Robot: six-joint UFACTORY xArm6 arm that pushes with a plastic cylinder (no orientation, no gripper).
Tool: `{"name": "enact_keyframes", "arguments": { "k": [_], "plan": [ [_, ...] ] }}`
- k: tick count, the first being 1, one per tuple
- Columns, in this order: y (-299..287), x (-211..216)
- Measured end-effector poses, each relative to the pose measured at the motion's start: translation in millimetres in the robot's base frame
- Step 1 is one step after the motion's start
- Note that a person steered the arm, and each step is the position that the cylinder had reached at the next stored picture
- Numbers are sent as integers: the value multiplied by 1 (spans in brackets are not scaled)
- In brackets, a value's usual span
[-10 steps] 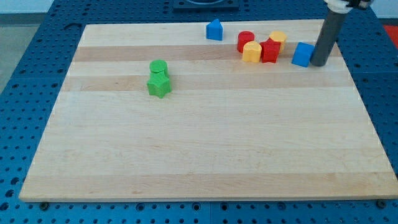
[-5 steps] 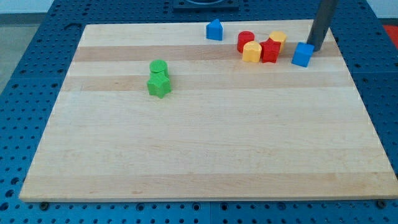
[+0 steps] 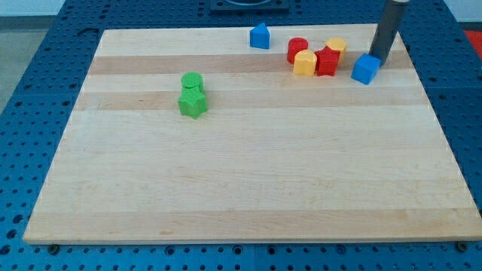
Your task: Move the blue cube slightly left and down
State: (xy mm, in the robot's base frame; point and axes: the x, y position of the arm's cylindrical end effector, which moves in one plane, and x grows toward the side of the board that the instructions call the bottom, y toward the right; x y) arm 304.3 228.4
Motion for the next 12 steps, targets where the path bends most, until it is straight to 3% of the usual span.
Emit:
{"name": "enact_keyframes", "arguments": {
  "k": [12],
  "plan": [
    [-46,48]
  ]
}}
